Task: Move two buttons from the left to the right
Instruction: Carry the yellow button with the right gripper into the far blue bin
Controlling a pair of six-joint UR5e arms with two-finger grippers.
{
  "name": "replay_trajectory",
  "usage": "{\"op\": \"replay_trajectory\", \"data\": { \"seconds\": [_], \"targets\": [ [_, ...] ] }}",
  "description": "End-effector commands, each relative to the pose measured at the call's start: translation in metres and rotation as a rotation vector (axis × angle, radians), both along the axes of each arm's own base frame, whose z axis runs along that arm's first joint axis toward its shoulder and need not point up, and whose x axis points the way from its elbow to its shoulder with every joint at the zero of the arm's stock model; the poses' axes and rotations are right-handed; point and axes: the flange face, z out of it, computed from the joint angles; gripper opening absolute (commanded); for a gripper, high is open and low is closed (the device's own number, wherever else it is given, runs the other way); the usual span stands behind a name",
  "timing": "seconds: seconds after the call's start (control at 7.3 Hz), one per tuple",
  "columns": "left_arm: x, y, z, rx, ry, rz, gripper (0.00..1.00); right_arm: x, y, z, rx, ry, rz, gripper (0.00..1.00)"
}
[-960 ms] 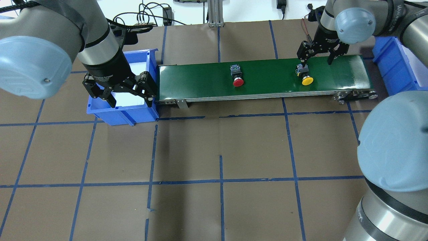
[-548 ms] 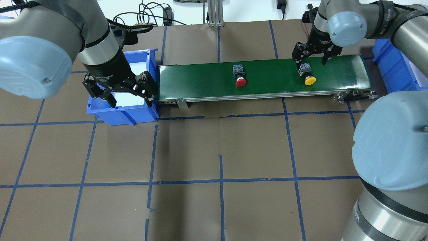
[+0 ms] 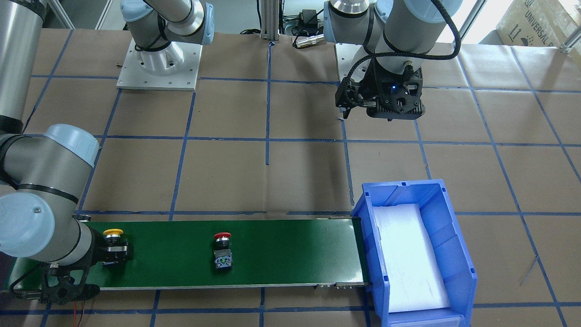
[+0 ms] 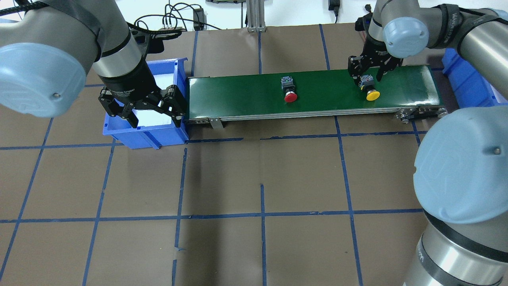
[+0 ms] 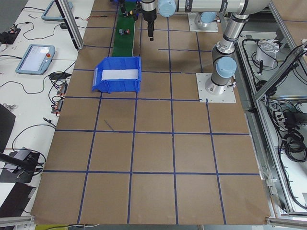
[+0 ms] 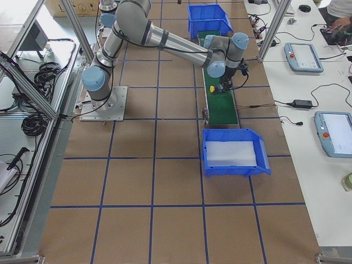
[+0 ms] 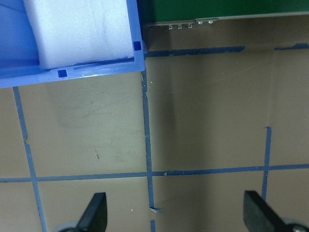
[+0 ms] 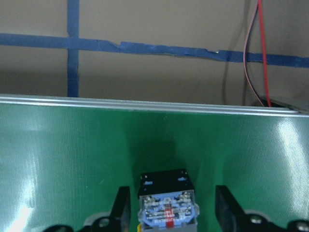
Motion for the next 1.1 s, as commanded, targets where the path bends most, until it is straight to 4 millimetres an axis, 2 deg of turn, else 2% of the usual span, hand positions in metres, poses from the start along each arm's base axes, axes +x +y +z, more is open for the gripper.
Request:
{"op": "replay_trajectory", "data": {
  "seconds": [0.0, 0.14, 0.27, 0.41, 0.55, 0.69, 0.82, 0.96],
  "targets": [
    [0.0, 0.0, 0.0, 0.0, 0.001, -0.001, 1.0, -0.001, 0.002, 0.0, 0.013, 0.013, 0.006, 0.24],
    [0.0, 0.0, -0.001, 0.001, -0.001, -0.001, 1.0, -0.005, -0.002, 0.018, -0.017, 0.02, 0.003, 0.24],
    [0.0, 0.0, -0.001, 0.001, -0.002, -0.003, 1.0, -0.022, -0.003, 0.047, -0.047, 0.026, -0.001, 0.24],
    [0.0, 0.0, -0.001, 0.001, -0.002, -0.001, 1.0, -0.058, 0.0, 0.074, -0.037, 0.023, 0.019, 0.24],
    [0.0, 0.0, -0.001, 0.001, -0.001, -0.001, 1.0, -0.107, 0.009, 0.106, -0.028, 0.023, 0.028, 0.24],
    [0.001, 0.0, -0.001, 0.003, -0.005, -0.002, 1.0, -0.172, 0.019, 0.124, -0.032, 0.024, 0.003, 0.24],
    [0.001, 0.0, -0.001, 0.003, -0.005, -0.002, 1.0, -0.224, 0.029, 0.134, -0.044, 0.035, -0.061, 0.24],
    [0.0, 0.0, -0.001, 0.003, -0.004, -0.002, 1.0, -0.256, 0.036, 0.134, -0.032, 0.067, -0.061, 0.24]
  ]
}}
